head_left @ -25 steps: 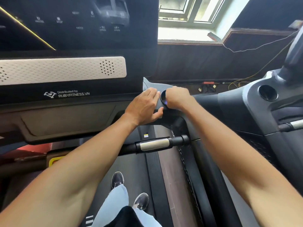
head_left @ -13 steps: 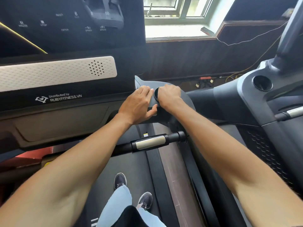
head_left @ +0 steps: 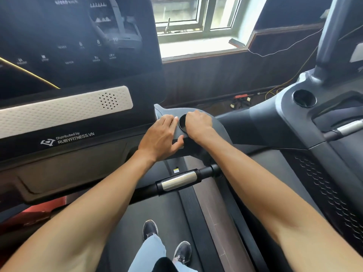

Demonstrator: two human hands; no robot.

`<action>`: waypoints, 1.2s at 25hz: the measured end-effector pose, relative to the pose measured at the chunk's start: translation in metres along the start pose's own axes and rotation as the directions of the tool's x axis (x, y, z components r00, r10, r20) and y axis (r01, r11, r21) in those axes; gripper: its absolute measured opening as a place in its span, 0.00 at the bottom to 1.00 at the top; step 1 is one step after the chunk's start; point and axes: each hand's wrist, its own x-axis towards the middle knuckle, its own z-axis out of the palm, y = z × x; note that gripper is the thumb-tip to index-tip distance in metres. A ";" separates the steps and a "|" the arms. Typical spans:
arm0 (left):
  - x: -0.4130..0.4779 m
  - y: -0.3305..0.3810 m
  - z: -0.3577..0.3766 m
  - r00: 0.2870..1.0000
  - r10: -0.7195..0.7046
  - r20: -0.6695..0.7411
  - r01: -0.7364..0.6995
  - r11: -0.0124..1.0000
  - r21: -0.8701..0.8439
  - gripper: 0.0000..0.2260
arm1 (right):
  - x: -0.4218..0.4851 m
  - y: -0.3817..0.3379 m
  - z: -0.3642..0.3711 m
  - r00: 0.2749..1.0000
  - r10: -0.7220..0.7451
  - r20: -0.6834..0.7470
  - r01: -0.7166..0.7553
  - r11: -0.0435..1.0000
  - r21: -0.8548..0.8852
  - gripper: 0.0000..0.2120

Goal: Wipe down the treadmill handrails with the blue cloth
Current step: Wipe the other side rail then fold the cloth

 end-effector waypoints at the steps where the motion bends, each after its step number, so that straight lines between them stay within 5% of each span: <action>1: 0.000 -0.001 0.000 1.000 0.004 0.000 -0.004 1.000 0.001 0.32 | 0.002 0.003 -0.002 0.999 0.003 0.051 -0.003 1.000 0.006 0.10; 3: 0.000 0.000 0.000 1.000 0.010 0.012 -0.010 1.000 0.020 0.32 | 0.007 0.007 -0.004 0.989 -0.040 0.142 0.029 0.997 0.076 0.06; 6: 0.001 0.000 0.002 1.000 0.012 0.029 -0.013 0.999 0.048 0.31 | 0.005 0.007 0.001 0.991 -0.096 0.095 0.078 0.980 0.185 0.09; 11: -0.001 -0.001 -0.001 1.000 0.013 0.003 -0.013 1.000 -0.007 0.31 | -0.010 -0.004 0.005 0.999 -0.014 -0.032 0.012 0.999 -0.042 0.12; 17: 0.002 -0.001 0.001 0.999 0.049 0.005 -0.049 0.999 0.015 0.32 | 0.002 -0.006 -0.008 0.981 -0.093 0.167 0.089 0.996 0.031 0.09; 23: 0.001 -0.004 0.005 0.997 0.075 0.026 -0.077 0.993 0.086 0.41 | -0.013 0.006 0.006 0.996 -0.085 -0.003 0.084 0.992 -0.096 0.13; 30: 0.001 -0.002 0.005 0.997 0.060 0.051 -0.065 0.993 0.095 0.45 | -0.003 0.010 0.001 0.978 -0.173 0.114 0.163 0.982 0.098 0.12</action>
